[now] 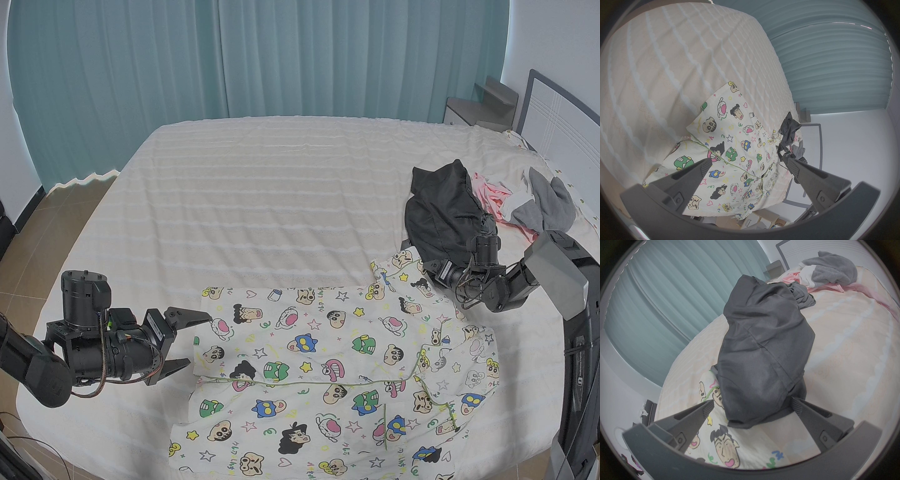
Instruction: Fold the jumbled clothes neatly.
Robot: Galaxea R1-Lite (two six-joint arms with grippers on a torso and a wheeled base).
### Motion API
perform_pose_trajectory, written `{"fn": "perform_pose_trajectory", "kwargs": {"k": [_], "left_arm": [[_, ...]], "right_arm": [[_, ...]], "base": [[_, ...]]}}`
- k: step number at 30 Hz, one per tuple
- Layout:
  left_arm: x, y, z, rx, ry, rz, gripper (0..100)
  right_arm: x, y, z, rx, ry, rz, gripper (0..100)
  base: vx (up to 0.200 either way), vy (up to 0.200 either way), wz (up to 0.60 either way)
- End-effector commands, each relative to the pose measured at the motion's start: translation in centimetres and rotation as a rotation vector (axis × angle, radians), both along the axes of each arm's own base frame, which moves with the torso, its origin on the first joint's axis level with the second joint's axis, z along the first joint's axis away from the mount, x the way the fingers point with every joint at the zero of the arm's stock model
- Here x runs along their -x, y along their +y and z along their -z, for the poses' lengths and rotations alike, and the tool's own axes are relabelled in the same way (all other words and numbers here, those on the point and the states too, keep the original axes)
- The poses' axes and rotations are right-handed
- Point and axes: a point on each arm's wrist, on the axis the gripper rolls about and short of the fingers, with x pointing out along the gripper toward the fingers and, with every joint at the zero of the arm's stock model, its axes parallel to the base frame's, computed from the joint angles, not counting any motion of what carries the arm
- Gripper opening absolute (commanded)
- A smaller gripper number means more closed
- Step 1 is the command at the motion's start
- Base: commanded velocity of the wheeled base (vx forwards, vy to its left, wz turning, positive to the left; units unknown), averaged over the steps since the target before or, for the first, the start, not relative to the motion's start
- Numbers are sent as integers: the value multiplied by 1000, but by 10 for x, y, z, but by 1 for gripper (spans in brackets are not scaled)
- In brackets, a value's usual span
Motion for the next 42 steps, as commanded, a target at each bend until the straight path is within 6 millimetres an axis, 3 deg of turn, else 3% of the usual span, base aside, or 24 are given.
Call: {"fn": "perform_pose_trajectory", "kwargs": {"k": [1, 2, 7, 17, 22, 23, 34, 42], "left_arm": [[0, 0, 0, -1, 0, 1, 100], [0, 0, 0, 0, 1, 0, 100], [0, 0, 0, 0, 1, 0, 100], [0, 0, 1, 0, 2, 0, 100], [0, 0, 0, 0, 1, 0, 100], [0, 0, 0, 0, 1, 0, 100], [0, 0, 1, 0, 2, 0, 100], [0, 0, 1, 0, 2, 0, 100]], "right_arm": [[-7, 2, 14, 4, 9, 18, 100], [-15, 2, 15, 9, -7, 35, 0], [-35, -11, 0, -45, -37, 101, 0], [-52, -36, -32, -72, -155, 225, 0], [-70, -60, -59, -63, -293, 343, 0], [-74, -75, -74, -63, -350, 398, 0], [-62, -142, -84, -42, -365, 527, 0], [-60, -155, -79, -37, -356, 550, 0]], "base": [[0, 0, 0], [0, 0, 0], [0, 0, 0], [0, 0, 0], [0, 0, 0], [0, 0, 0], [0, 0, 0], [0, 0, 0]]}}
